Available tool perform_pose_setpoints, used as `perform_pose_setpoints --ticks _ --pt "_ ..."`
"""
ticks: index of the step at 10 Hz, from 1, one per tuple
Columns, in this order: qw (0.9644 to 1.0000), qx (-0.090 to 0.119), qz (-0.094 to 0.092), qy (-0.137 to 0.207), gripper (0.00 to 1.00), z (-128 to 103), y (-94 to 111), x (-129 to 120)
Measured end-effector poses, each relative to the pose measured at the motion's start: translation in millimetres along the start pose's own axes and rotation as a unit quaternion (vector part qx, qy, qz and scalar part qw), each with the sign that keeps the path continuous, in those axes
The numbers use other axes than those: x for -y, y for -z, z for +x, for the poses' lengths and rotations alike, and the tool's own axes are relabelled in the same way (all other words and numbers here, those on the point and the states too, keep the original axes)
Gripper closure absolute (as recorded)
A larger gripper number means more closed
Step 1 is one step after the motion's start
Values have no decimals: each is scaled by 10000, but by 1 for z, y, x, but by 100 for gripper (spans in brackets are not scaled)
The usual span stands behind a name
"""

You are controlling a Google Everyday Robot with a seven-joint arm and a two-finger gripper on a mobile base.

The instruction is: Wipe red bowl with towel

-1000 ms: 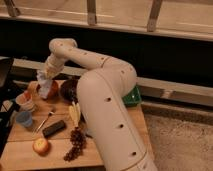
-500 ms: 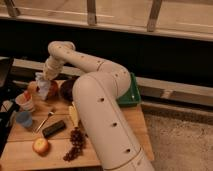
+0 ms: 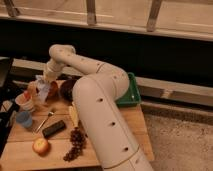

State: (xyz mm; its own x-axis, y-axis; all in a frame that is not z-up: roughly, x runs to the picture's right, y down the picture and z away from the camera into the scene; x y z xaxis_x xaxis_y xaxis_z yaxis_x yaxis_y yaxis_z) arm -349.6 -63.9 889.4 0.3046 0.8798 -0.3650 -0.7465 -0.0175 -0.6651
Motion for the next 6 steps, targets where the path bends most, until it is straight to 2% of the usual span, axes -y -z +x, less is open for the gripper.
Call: perform_pose_setpoints --ticks 3,6 --pt "9999 -78 -89 -40 100 -1 -14 1" --pt "9994 -323 -77 -96 100 10 -28 5"
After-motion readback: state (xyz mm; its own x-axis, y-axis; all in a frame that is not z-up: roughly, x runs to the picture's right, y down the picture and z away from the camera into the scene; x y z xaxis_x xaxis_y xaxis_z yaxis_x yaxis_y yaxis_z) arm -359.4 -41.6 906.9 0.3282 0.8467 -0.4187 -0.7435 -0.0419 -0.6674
